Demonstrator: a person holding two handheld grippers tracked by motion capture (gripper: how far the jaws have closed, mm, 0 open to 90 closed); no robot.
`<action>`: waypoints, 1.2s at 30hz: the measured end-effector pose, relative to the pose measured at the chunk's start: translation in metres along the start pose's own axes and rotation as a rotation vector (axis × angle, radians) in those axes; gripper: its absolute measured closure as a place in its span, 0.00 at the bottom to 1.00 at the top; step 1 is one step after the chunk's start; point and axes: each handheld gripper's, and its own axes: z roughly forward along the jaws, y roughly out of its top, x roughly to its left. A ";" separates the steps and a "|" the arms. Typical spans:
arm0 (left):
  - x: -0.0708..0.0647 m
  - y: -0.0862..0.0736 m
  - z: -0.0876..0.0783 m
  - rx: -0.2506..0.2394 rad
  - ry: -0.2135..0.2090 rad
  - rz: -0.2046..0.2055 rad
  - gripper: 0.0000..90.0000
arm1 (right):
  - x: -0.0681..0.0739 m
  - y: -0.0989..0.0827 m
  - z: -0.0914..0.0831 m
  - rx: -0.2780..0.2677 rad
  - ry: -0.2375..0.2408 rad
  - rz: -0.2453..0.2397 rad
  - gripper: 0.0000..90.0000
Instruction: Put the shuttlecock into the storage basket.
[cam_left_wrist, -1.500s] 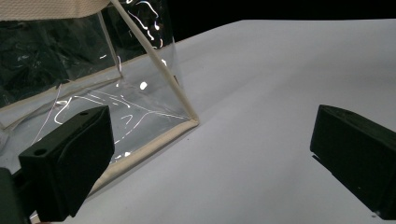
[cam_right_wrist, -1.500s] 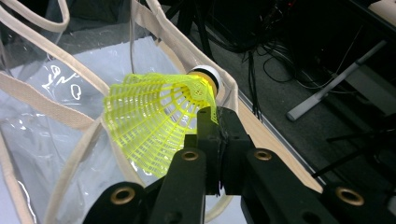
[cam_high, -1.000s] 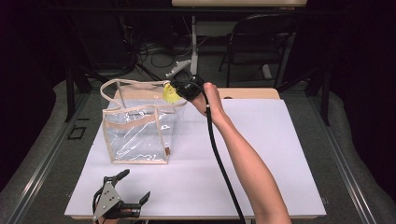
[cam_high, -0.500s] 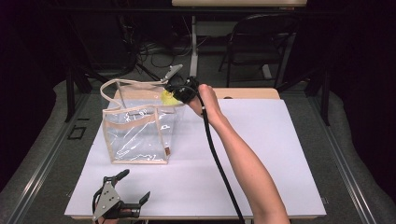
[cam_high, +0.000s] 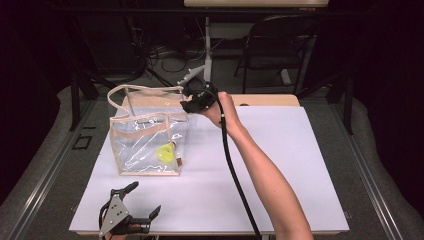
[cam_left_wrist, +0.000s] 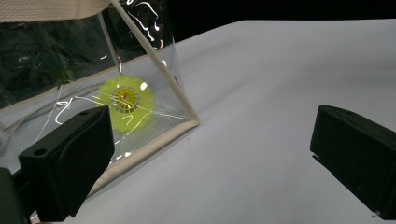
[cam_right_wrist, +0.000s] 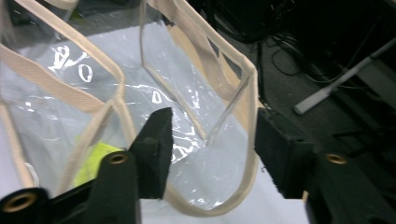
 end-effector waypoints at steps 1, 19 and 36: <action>0.000 0.000 0.000 0.001 0.000 0.003 0.00 | -0.001 -0.001 -0.001 -0.004 0.007 0.006 0.45; -0.002 0.002 0.007 0.011 -0.006 0.007 0.00 | -0.006 -0.033 -0.026 -0.028 0.083 0.096 0.13; -0.002 0.002 0.009 0.007 -0.006 0.011 0.00 | -0.006 -0.066 -0.034 -0.065 0.100 0.125 0.06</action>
